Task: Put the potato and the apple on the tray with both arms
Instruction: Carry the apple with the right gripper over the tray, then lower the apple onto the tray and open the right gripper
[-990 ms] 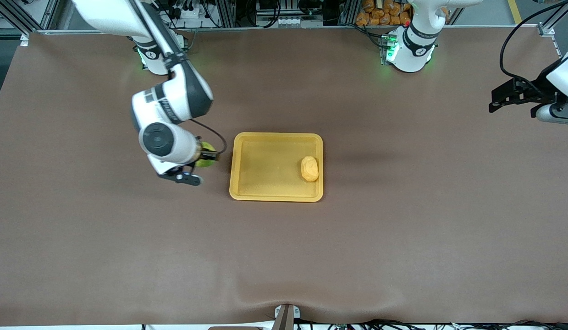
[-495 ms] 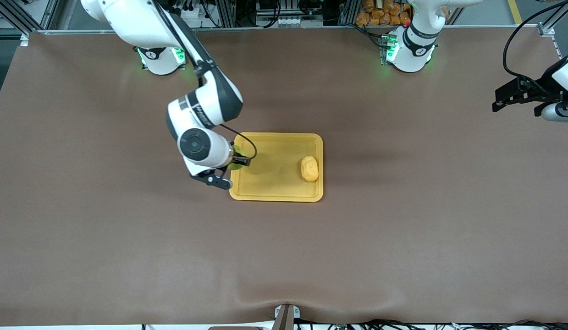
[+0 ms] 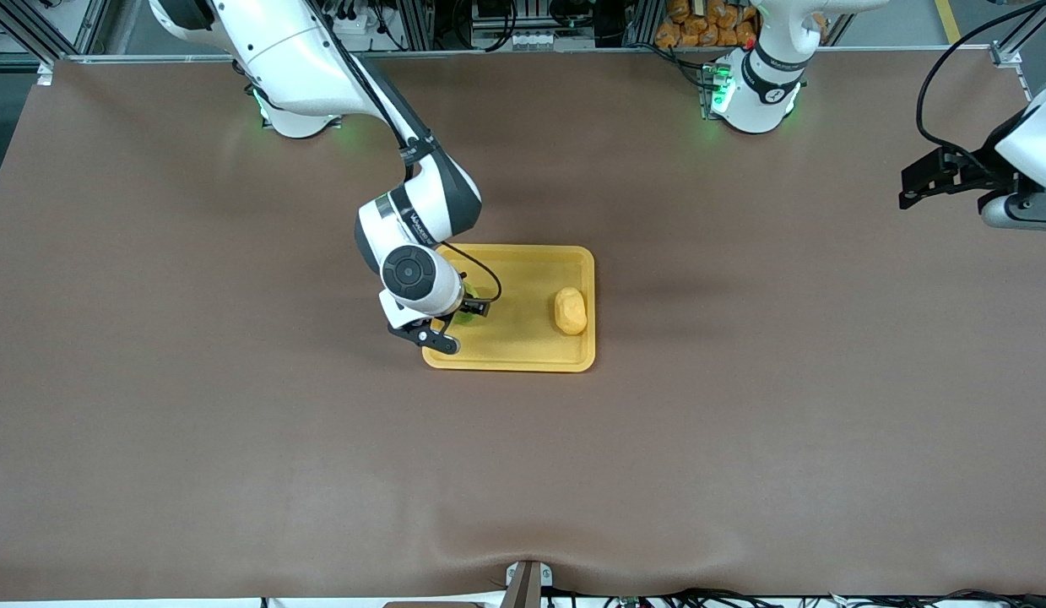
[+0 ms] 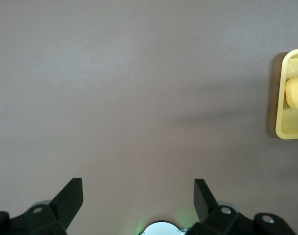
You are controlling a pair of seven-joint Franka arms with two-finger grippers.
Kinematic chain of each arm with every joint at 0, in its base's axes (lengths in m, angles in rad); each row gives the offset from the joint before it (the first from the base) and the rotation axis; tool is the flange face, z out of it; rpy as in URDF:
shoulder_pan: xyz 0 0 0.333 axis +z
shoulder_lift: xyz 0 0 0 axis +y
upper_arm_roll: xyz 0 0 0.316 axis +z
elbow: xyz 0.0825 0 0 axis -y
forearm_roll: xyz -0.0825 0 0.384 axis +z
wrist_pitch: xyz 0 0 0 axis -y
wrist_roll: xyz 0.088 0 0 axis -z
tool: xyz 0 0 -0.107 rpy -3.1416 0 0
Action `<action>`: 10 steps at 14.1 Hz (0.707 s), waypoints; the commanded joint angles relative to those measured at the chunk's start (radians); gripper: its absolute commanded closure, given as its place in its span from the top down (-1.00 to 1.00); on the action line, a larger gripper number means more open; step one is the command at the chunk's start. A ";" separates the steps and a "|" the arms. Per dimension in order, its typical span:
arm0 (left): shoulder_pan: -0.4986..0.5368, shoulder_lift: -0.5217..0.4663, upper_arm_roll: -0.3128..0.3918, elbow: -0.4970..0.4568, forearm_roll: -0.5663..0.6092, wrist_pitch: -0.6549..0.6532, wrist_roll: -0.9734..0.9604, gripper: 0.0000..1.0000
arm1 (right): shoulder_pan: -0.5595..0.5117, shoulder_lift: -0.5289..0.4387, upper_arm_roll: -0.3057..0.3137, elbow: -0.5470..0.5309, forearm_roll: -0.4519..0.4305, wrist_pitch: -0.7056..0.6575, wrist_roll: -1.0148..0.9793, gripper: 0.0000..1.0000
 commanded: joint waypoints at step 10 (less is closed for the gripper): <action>0.029 -0.005 0.005 0.004 -0.046 -0.009 -0.001 1.00 | 0.012 0.026 -0.012 0.026 0.017 -0.008 0.061 1.00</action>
